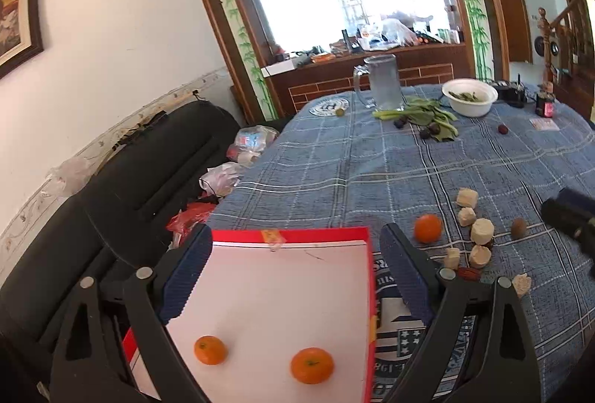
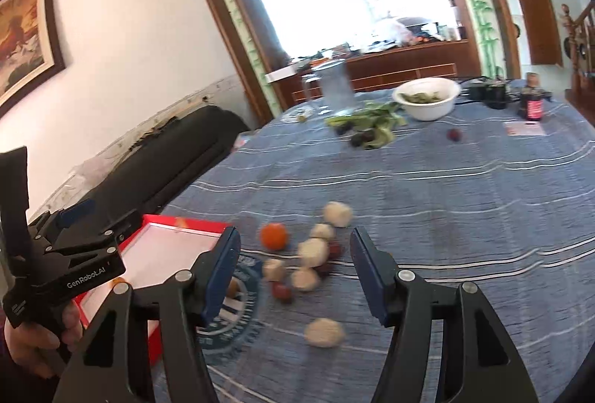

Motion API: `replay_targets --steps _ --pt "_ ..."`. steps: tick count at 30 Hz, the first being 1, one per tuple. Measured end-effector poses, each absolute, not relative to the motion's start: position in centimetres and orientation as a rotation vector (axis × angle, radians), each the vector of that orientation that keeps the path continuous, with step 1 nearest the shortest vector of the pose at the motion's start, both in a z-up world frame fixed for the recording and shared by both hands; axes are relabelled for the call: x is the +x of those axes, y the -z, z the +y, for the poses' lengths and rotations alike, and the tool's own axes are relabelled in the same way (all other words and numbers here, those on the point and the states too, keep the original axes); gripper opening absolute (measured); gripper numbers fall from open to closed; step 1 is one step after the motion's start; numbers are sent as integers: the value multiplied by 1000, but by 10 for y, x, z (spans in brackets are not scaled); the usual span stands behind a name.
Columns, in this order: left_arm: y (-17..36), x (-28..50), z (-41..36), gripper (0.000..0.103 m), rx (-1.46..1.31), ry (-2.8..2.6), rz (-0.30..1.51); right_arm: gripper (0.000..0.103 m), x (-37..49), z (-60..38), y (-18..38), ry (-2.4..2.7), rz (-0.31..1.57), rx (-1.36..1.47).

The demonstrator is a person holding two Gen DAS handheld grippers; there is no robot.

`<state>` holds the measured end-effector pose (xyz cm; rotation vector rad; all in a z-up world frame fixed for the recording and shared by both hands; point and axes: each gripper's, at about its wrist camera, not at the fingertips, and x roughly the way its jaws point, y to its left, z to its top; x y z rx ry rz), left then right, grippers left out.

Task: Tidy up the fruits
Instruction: 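Withdraw both tools from the tray back over the table items, then grasp a beige cube with the left tool while the right tool grasps a round beige slice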

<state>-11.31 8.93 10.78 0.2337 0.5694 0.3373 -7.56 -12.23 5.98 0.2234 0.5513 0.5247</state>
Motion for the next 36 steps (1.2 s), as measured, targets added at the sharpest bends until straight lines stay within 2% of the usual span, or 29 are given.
replay_targets --steps 12,36 --pt "-75 -77 43 92 252 -220 671 61 -68 -146 -49 -498 623 191" --pt "-48 -43 36 92 226 -144 713 62 -42 -148 -31 -404 730 180"
